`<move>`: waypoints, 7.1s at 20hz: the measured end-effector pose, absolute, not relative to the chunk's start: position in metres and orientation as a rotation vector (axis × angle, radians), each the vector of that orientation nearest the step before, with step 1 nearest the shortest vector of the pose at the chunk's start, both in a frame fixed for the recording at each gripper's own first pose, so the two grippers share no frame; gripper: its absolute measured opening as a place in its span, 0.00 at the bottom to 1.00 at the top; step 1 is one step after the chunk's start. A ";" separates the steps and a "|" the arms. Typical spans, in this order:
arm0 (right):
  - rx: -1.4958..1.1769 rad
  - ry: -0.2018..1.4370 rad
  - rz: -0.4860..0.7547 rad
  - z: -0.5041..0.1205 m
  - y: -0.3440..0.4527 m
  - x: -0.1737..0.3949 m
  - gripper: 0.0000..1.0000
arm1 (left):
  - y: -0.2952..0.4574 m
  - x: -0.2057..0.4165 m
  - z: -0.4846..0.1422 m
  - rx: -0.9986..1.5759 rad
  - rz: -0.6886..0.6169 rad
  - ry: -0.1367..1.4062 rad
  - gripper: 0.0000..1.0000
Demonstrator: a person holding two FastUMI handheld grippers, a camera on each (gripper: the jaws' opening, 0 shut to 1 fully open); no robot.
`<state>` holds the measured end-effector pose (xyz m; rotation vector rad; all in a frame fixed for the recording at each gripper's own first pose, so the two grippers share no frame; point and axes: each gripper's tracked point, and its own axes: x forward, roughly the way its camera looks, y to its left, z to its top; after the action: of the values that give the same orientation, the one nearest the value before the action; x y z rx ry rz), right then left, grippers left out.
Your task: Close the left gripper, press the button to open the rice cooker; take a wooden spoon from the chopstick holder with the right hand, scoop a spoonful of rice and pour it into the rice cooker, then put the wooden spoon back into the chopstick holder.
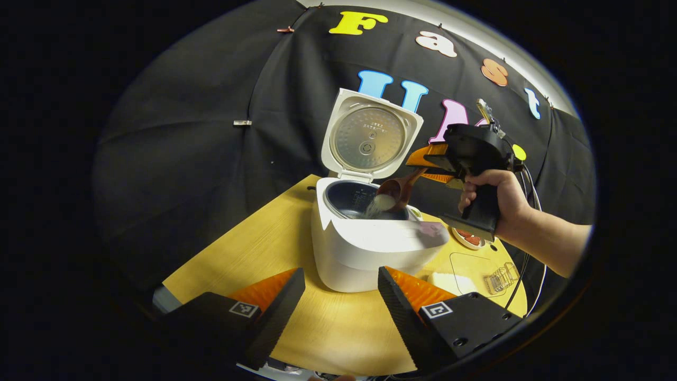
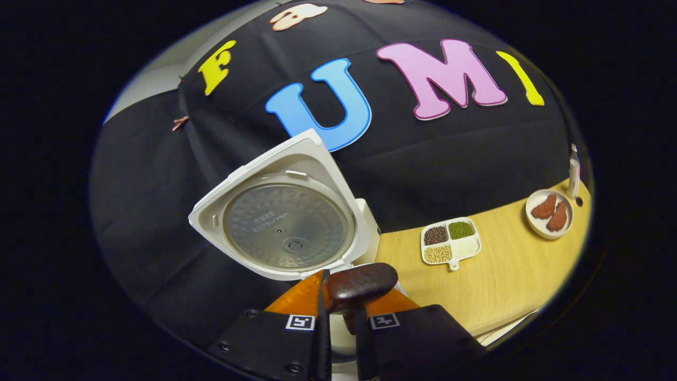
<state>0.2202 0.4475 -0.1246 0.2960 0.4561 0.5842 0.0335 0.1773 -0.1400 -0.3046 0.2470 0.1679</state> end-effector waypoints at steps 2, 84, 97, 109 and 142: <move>0.220 0.421 0.621 -0.126 0.454 0.215 0.22 | 0.178 0.035 -0.141 -0.305 0.167 0.243 0.96; 0.393 0.588 -0.027 -0.229 -0.130 0.193 0.98 | -0.001 0.053 -0.014 -0.091 0.241 0.097 0.95; 0.200 0.492 -0.124 -0.173 -0.168 0.083 0.98 | 0.100 0.152 0.172 -0.050 0.330 -0.083 0.95; 0.085 0.382 -0.167 -0.108 -0.153 0.028 0.98 | 0.194 0.306 0.192 -0.035 0.278 -0.026 0.95; 0.034 0.332 0.074 -0.096 -0.045 0.012 0.99 | 0.127 0.214 -0.032 -0.052 0.224 0.248 1.00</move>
<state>0.0123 -0.0449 -0.0961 0.0339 0.3319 0.0739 0.2139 0.1268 -0.0324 -0.0518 0.2479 0.2236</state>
